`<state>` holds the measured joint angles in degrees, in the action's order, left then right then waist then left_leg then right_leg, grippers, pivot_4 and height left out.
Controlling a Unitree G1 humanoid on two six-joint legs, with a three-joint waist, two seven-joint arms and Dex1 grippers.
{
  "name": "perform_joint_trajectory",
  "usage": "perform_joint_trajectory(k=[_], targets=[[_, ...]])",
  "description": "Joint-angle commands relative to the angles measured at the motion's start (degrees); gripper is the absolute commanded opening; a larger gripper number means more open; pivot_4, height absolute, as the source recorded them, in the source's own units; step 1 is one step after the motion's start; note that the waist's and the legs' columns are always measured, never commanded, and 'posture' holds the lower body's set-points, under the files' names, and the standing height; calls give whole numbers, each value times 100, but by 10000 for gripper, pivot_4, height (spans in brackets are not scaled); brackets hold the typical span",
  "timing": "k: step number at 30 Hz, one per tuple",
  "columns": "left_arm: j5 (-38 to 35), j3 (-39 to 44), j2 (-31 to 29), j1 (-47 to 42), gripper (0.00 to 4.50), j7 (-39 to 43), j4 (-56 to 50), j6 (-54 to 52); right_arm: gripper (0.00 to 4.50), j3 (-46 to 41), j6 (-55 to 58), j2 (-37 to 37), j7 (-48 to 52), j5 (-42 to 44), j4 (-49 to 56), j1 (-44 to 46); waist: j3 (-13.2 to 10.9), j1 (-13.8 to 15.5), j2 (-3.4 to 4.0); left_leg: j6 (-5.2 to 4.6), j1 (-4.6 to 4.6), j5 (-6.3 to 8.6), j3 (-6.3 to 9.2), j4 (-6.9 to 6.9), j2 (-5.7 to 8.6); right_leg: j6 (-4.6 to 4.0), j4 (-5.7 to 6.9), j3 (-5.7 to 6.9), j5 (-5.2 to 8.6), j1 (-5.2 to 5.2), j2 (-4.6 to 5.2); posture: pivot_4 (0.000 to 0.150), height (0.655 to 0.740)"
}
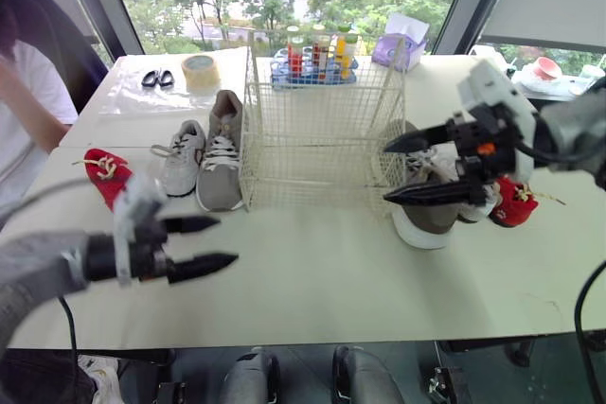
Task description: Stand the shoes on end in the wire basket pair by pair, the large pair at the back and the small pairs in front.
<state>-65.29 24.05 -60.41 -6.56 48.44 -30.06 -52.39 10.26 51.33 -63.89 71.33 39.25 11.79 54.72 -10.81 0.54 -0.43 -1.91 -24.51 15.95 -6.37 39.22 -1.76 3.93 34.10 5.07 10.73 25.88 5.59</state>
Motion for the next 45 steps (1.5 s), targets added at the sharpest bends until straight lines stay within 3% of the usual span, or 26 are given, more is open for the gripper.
perform_joint_trajectory(k=[1, 6, 13, 16, 23, 27, 32, 42, 43, 45], targets=[[-429, 5, -49, -412, 44928, -64, -181, -83, 44842, 908, -852, 249, 617, -1220, -711, 459, 0, -22, -1, 1, 0, 0, -6, -1, 1, 2, 1, -4, -1, -6, 0, 1500, 7400], [-988, -142, 94, -702, 44928, -654, -639, -146, 44842, 1582, -1466, 803, 1073, -2215, -1631, 778, -2, -36, -2, 34, -3, -21, -16, 0, 1, 30, 11, -6, -12, -3, 0, 1500, 7400], [-1224, -363, 429, -424, 44928, -1439, -1054, -25, 44842, 1941, -1875, 1411, 1303, -3131, -2457, 955, -2, -23, -2, 50, 4, -32, -13, 0, -1, 30, 19, -5, -13, -8, -4, 1500, 7400], [-1121, -450, 548, -262, 45000, -1588, -1163, 44, 36724, 1932, -1922, 1476, 1386, -3325, -2465, 884, -2, 7, -2, 54, 6, -34, -9, 2, 1, 29, 20, -5, -12, -13, -4, 1500, 7400], [-1075, -598, 775, -72, 45000, -1827, -1269, 183, 1046, 1804, -1856, 1378, 1502, -3533, -1955, 584, -1, -5, 0, 56, 10, -35, -8, 3, 0, 29, 24, -5, -13, -15, -5, 1500, 7400], [-1036, -662, 823, -22, 45000, -1858, -1250, 229, 457, 1600, -2462, 1394, 1212, -3785, -1886, 490, -1, 0, -1, 59, 10, -37, -6, 3, 0, 29, 26, -4, -12, -14, -8, 1500, 7400], [-820, -907, 890, -173, 45000, -1814, -1110, 266, 457, 1517, -3039, 1794, 698, -4199, -2698, 806, 0, -68, -2, 67, 14, -42, -9, 3, 4, 25, 27, -5, -15, -15, -15, 1500, 7400], [-639, -1015, 888, -249, 45000, -1673, -1007, 258, 457, 1450, -2827, 2120, 756, -4224, -2658, 720, 0, -126, -2, 79, 16, -50, 2, 4, -1, 23, 42, -5, -16, -15, -24, 1500, 7400], [-631, -1021, 895, -247, 45000, -1662, -1006, 259, 6688, 1431, -2832, 2091, 809, -4194, -2579, 676, 0, -125, -2, 79, 16, -50, 2, 3, -2, 23, 43, -5, -16, -15, -25, 1500, 7400], [-598, -1050, 913, -246, 45000, -1635, -988, 265, 13761, 1384, -2836, 2026, 903, -4149, -2441, 596, 0, -119, -2, 79, 16, -50, 4, 3, -3, 22, 44, -5, -16, -14, -25, 1500, 7400]])
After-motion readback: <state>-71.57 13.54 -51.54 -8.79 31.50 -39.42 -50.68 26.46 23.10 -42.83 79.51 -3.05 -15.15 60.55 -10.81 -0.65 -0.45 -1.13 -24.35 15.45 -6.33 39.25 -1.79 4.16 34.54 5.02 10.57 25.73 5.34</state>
